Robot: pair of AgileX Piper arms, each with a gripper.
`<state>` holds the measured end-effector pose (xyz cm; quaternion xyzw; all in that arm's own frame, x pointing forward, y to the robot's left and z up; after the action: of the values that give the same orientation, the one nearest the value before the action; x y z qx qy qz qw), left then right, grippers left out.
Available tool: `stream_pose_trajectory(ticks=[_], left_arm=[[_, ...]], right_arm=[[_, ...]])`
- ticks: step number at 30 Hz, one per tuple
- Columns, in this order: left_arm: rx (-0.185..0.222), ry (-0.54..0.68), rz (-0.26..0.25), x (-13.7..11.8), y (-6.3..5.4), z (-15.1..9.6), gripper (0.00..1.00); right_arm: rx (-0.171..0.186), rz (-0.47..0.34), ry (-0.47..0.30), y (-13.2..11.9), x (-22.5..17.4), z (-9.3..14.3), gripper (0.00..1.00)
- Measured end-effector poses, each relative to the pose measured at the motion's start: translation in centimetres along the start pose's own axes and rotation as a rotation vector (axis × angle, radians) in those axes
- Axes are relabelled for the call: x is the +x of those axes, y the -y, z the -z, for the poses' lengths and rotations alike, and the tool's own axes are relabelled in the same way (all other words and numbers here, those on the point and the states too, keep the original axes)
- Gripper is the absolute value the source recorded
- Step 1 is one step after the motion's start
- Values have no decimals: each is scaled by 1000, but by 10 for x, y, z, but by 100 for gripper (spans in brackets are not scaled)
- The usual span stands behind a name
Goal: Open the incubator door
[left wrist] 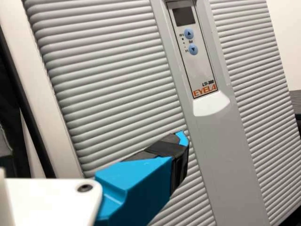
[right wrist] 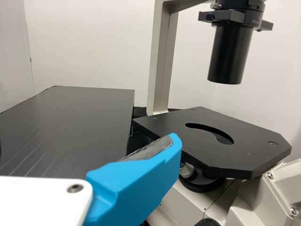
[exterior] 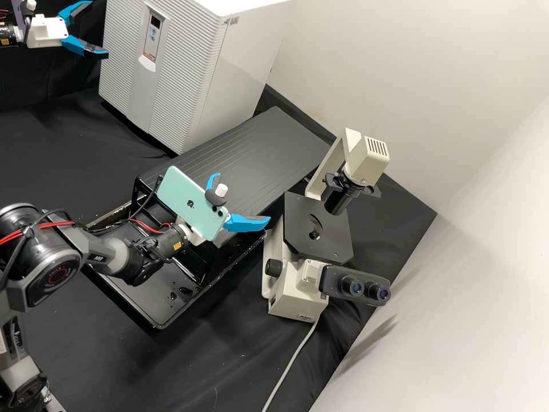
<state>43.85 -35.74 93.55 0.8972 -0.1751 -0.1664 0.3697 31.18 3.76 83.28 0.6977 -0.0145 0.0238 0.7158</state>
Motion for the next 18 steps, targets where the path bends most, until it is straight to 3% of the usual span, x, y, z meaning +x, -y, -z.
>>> stream_pose_trajectory(ticks=[4,6,14,18], left_arm=[[-68,-39,-41,6,4,-1,100],[-79,-32,-42,10,8,-4,100],[-72,18,-45,28,13,-13,100],[-89,21,-48,29,14,-12,100]], right_arm=[[0,0,0,0,0,0,100],[0,0,0,0,0,0,100],[0,0,0,0,0,0,100],[0,0,0,0,0,0,100]])
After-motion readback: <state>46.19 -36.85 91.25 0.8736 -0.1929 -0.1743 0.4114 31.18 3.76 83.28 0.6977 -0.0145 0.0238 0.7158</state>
